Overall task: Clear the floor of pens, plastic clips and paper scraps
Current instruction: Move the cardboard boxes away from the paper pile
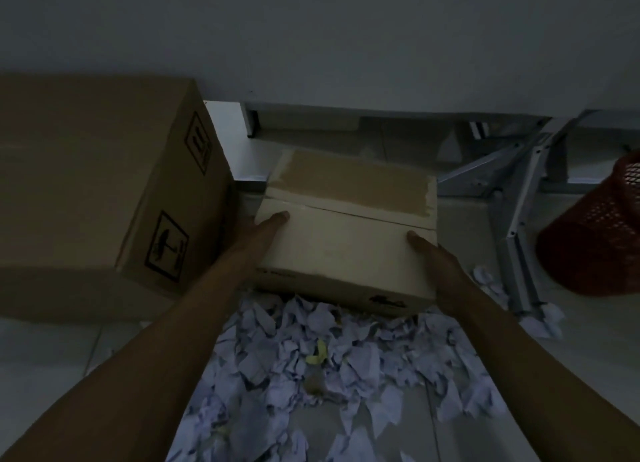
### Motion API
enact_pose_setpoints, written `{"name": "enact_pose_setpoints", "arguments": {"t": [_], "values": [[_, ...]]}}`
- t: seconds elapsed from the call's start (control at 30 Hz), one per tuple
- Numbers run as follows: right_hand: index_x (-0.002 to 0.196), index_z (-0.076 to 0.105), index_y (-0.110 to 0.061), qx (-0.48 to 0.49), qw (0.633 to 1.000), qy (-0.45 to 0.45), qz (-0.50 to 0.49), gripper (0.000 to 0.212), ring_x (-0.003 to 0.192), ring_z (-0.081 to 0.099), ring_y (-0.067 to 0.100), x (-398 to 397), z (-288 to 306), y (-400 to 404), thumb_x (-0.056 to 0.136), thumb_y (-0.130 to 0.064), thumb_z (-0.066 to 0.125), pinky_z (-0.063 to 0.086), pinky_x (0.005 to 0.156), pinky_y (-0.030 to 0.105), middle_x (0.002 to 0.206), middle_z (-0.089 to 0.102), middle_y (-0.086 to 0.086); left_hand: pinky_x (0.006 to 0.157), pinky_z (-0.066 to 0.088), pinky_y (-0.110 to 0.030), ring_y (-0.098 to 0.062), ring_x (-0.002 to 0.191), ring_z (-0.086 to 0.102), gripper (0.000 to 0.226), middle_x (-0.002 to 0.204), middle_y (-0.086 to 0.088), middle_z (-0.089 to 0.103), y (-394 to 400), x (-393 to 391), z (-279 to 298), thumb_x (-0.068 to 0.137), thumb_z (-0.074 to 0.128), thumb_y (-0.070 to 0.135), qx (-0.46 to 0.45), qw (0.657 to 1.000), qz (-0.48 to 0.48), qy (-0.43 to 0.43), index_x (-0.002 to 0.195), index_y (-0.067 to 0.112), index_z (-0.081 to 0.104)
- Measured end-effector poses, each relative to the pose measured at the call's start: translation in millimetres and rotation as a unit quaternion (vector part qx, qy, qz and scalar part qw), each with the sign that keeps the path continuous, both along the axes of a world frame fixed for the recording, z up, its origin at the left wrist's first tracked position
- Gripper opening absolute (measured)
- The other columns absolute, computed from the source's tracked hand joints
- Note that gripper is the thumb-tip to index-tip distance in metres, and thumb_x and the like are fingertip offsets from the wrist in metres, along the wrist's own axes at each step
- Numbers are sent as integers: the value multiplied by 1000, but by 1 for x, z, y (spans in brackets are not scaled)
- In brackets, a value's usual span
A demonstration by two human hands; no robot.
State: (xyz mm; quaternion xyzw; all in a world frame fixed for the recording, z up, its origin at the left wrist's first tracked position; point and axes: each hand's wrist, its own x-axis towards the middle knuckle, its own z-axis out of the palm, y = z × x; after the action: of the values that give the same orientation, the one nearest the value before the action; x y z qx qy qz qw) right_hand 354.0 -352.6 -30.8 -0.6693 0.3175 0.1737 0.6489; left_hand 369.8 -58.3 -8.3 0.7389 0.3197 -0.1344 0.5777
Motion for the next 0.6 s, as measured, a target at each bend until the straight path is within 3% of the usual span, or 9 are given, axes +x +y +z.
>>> {"name": "enact_pose_setpoints", "arguments": {"t": [0.03, 0.17, 0.3, 0.4, 0.6], "values": [[144, 41, -20, -3, 1000, -1, -6, 110, 109, 60, 25, -2, 1, -1, 53, -72, 77, 49, 95, 40, 135, 56, 1, 96, 45, -34, -26, 115, 54, 64, 126, -2, 55, 0, 0, 0, 83, 67, 48, -3, 1000, -5, -3, 135, 14, 50], [132, 54, -18, -5, 999, -32, 2, 58, 103, 61, 23, -10, 21, 3, 84, -49, 67, 48, 88, 34, 122, 62, 2, 97, 49, -42, -26, 108, 59, 65, 125, -5, 60, 3, -14, 17, 78, 69, 54, -3, 1000, 8, -22, 130, 17, 57], [135, 53, -20, -14, 999, -48, 9, 57, 108, 60, 25, -27, 74, 2, 87, -48, 64, 47, 93, 37, 126, 60, 1, 94, 50, -42, -24, 103, 61, 53, 117, -2, 65, 1, -36, 67, 78, 69, 54, -3, 999, 25, -26, 119, 20, 65], [134, 54, -25, -9, 998, -56, 8, 55, 107, 62, 23, -46, 128, 0, 86, -50, 64, 49, 93, 39, 128, 61, 0, 96, 49, -42, -22, 105, 61, 60, 117, 2, 65, -3, -54, 119, 73, 68, 60, 5, 999, 32, -33, 119, 22, 65], [135, 53, -27, 7, 999, -38, 25, 65, 109, 63, 23, -81, 273, 2, 80, -57, 68, 49, 99, 44, 126, 63, -1, 97, 49, -41, -20, 103, 62, 42, 114, 1, 67, -7, -102, 259, 81, 68, 49, 15, 996, 71, -46, 114, 23, 66]]}}
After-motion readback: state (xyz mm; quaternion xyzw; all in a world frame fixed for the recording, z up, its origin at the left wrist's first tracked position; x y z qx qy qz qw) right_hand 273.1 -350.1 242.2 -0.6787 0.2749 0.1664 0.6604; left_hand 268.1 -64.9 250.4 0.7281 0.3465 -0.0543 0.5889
